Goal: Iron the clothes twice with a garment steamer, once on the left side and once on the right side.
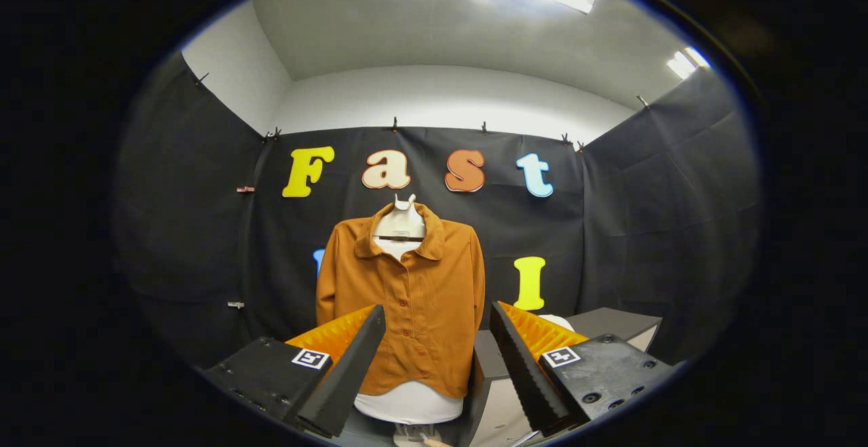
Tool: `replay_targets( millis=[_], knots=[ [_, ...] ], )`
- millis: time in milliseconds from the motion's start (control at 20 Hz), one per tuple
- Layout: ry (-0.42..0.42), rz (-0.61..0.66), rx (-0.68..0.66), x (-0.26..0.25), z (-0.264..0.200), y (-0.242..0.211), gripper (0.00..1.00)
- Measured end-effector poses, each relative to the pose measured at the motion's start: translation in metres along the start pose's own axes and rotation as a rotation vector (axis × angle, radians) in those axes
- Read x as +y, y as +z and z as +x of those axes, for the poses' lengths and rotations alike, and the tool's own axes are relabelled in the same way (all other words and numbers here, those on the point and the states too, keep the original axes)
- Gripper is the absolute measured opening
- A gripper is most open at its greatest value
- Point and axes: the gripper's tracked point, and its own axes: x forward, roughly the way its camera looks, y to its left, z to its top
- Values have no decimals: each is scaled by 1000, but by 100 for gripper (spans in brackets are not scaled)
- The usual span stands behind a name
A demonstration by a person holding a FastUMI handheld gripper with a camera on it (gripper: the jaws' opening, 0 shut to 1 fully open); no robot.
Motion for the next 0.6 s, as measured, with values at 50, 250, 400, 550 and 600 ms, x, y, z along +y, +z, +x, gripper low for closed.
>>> replay_targets(
  millis=[50,250,400,550,600],
  knots=[
    [-10,-2,8,1,0,-3,98],
    [-70,-11,30,-3,-4,-12,98],
    [-114,-22,43,-11,-3,-16,98],
    [-172,-31,55,-32,1,-22,98],
    [-194,-33,58,-42,3,-23,98]
  ],
)
